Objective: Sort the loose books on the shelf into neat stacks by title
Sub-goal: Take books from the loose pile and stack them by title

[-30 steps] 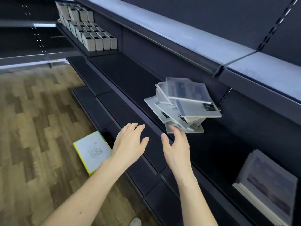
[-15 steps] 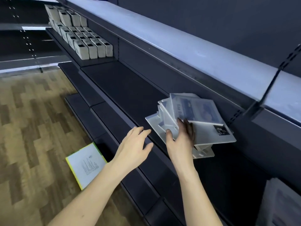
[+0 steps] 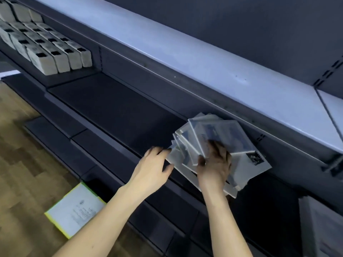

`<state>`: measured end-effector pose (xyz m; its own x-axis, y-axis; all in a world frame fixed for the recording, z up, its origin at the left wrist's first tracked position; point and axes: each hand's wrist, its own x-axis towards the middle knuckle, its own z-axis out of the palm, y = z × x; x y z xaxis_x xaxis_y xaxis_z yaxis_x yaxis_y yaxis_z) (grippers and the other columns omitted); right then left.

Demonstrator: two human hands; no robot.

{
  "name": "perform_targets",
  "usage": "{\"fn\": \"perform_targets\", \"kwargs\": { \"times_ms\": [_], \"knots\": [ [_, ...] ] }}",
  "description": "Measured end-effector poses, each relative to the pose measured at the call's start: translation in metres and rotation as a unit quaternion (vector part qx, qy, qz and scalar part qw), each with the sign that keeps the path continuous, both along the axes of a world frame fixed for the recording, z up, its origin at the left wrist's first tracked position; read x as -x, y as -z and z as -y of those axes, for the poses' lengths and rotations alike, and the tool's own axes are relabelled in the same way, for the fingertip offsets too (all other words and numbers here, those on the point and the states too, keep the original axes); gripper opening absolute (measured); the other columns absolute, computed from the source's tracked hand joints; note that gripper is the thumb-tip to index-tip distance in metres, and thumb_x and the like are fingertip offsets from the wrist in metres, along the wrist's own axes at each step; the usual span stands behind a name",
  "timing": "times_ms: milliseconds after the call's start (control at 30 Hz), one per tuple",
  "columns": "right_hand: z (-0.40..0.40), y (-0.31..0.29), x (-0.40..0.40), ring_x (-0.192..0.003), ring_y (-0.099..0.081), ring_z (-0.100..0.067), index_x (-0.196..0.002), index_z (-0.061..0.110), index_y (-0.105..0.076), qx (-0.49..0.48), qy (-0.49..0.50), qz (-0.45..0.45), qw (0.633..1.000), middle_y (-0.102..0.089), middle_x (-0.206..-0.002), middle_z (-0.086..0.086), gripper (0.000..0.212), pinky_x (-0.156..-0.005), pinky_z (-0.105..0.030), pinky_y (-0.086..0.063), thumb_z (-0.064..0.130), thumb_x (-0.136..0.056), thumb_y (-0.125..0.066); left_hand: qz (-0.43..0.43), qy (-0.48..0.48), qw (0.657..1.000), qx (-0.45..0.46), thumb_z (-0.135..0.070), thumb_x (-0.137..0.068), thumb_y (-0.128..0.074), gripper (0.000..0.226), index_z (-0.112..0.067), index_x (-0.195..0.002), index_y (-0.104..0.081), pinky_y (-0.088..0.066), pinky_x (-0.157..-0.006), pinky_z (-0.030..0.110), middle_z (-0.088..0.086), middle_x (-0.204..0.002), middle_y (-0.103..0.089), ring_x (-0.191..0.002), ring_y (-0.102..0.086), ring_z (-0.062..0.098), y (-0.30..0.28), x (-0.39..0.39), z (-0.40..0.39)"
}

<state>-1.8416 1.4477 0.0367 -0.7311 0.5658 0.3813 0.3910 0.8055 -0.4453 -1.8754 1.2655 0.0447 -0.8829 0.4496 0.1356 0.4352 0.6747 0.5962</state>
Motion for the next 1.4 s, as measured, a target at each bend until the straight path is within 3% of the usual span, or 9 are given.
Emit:
{"fn": "perform_targets", "kwargs": {
  "times_ms": [133,267,467,667,767,1000,1100,1233,1400],
  "knots": [
    [-0.002,0.003,-0.005,-0.113,-0.057,-0.025,-0.118,0.020,-0.071,0.006,-0.023,-0.096,0.995,-0.065,-0.123,0.003,0.047,-0.095,-0.037,-0.049,0.006,-0.075,-0.082,0.002,0.036,0.999,-0.018,-0.034,-0.094,-0.055,0.054,-0.028,-0.145,-0.040,-0.040,-0.105,0.035,-0.002,-0.138,-0.047,-0.130,-0.039,0.020,-0.008,0.027,-0.002],
    [-0.003,-0.003,-0.019,-0.116,-0.058,-0.017,-0.113,0.019,-0.072,0.040,-0.044,-0.101,0.993,-0.066,-0.120,0.007,0.032,-0.097,-0.009,-0.035,0.011,-0.083,-0.078,0.006,0.071,0.997,-0.039,-0.037,-0.093,-0.055,0.058,-0.031,-0.147,-0.034,-0.045,-0.099,0.042,0.002,-0.137,-0.045,-0.125,-0.044,0.025,-0.011,0.048,-0.015],
    [0.019,-0.013,-0.048,-0.130,-0.047,0.000,-0.122,0.022,-0.065,0.097,-0.047,-0.087,0.990,-0.054,-0.131,0.018,0.035,-0.110,-0.014,-0.034,0.008,-0.090,-0.069,0.009,0.100,0.994,-0.041,-0.043,-0.096,-0.051,0.056,-0.030,-0.147,-0.034,-0.052,-0.087,0.039,0.005,-0.135,-0.042,-0.115,-0.053,0.025,-0.012,0.059,-0.045],
    [0.048,-0.013,-0.061,-0.141,-0.034,-0.012,-0.140,0.025,-0.052,0.167,0.071,-0.107,0.978,-0.040,-0.150,0.004,0.055,-0.112,-0.018,-0.029,0.020,-0.088,-0.072,0.010,0.115,0.993,-0.034,-0.022,-0.100,-0.043,0.040,-0.021,-0.141,-0.045,-0.042,-0.088,0.035,0.017,-0.123,-0.056,-0.124,-0.040,0.033,-0.008,0.089,-0.073],
    [0.053,-0.013,-0.063,-0.118,-0.054,-0.012,-0.137,0.030,-0.051,0.217,0.135,-0.154,0.954,-0.053,-0.135,0.004,0.053,-0.098,-0.026,-0.047,0.030,-0.088,-0.071,0.037,0.112,0.992,-0.033,-0.017,-0.100,-0.040,0.042,-0.018,-0.142,-0.047,-0.038,-0.100,0.038,0.019,-0.128,-0.056,-0.136,-0.030,0.036,-0.012,0.097,-0.074],
    [0.050,-0.027,-0.066,-0.082,-0.071,-0.010,-0.135,0.037,-0.045,0.373,0.125,-0.131,0.910,-0.066,-0.112,0.006,0.038,-0.078,-0.033,-0.060,0.050,-0.100,-0.046,0.069,0.102,0.991,-0.054,-0.024,-0.094,-0.049,0.045,-0.024,-0.140,-0.044,-0.045,-0.074,0.028,0.013,-0.131,-0.046,-0.099,-0.056,0.024,-0.014,0.054,-0.053],
    [0.052,-0.040,-0.061,-0.067,-0.071,-0.017,-0.113,0.039,-0.052,0.408,0.133,-0.188,0.883,-0.067,-0.092,0.009,0.015,-0.057,-0.024,-0.057,0.042,-0.104,-0.040,0.083,0.094,0.989,-0.084,-0.027,-0.092,-0.055,0.042,-0.027,-0.134,-0.048,-0.046,-0.073,0.028,0.006,-0.125,-0.045,-0.089,-0.060,0.020,-0.020,0.030,-0.044],
    [0.046,-0.044,-0.065,-0.055,-0.066,-0.021,-0.112,0.021,-0.060,0.454,0.183,-0.234,0.840,-0.070,-0.083,-0.012,0.021,-0.043,-0.021,-0.048,0.037,-0.102,-0.050,0.095,0.101,0.983,-0.119,-0.030,-0.092,-0.057,0.024,-0.024,-0.115,-0.055,-0.043,-0.057,0.021,-0.007,-0.097,-0.053,-0.071,-0.054,0.004,-0.024,0.012,-0.035],
    [0.030,-0.048,-0.085,-0.048,-0.061,-0.021,-0.105,0.009,-0.064,0.483,0.176,-0.170,0.840,-0.065,-0.070,-0.015,0.018,-0.039,-0.021,-0.043,0.022,-0.094,-0.061,0.101,0.119,0.981,-0.119,-0.034,-0.096,-0.054,0.015,-0.026,-0.108,-0.055,-0.043,-0.056,0.026,-0.008,-0.072,-0.057,-0.065,-0.057,0.006,-0.024,0.007,-0.025]
  ]
}}
